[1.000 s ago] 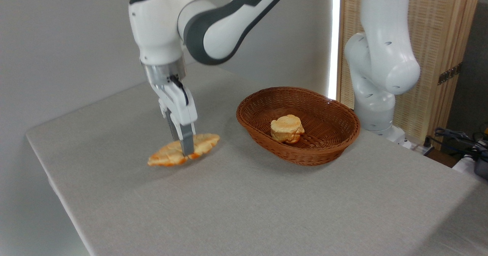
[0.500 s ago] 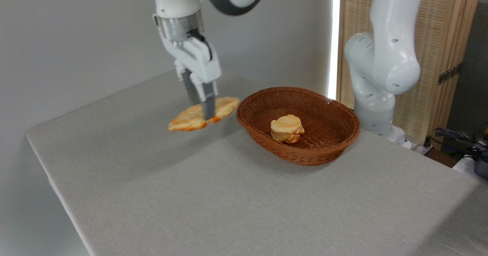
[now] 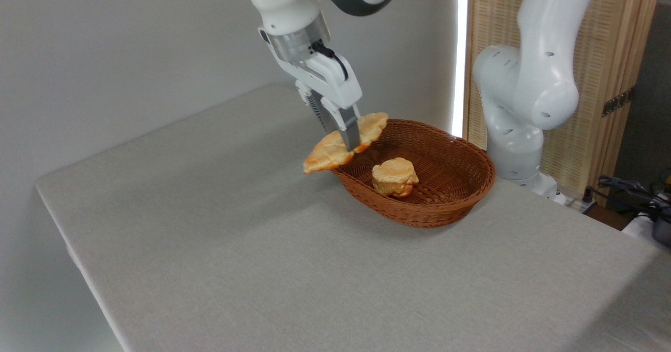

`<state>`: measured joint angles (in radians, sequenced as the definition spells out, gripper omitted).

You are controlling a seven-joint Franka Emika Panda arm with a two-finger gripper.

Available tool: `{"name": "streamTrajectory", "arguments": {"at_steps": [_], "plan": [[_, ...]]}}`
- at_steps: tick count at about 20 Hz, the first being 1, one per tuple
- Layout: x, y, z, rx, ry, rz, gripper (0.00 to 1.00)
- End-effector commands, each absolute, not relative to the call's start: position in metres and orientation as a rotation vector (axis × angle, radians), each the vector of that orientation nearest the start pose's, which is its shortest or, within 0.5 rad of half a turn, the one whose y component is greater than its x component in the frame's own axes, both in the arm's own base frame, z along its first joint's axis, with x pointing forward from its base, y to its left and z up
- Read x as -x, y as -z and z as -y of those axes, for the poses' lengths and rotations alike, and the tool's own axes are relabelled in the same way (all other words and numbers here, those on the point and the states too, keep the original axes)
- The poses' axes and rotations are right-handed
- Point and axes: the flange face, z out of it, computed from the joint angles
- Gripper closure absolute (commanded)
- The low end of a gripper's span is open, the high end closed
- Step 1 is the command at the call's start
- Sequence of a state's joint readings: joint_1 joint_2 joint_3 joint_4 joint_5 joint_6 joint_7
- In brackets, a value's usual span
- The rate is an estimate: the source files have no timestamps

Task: Put bread into the basket
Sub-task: 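Lift the bread slice and carry it over the wicker basket, then lower the bread slice into the basket and open the gripper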

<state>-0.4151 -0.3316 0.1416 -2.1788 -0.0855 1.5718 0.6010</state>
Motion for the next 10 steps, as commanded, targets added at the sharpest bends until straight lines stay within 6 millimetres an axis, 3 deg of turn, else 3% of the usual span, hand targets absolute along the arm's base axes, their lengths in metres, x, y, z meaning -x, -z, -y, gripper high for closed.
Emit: {"name": "streamTrajectory", "arguments": {"at_steps": [1, 5, 10], "plan": [[-0.391, -0.488, 0.120, 3.056, -0.540, -1.301, 0.11], [-0.389, -0.483, 0.126, 3.076, -0.563, -1.296, 0.01], [-0.389, -0.481, 0.131, 3.062, -0.574, -1.316, 0.00]]}}
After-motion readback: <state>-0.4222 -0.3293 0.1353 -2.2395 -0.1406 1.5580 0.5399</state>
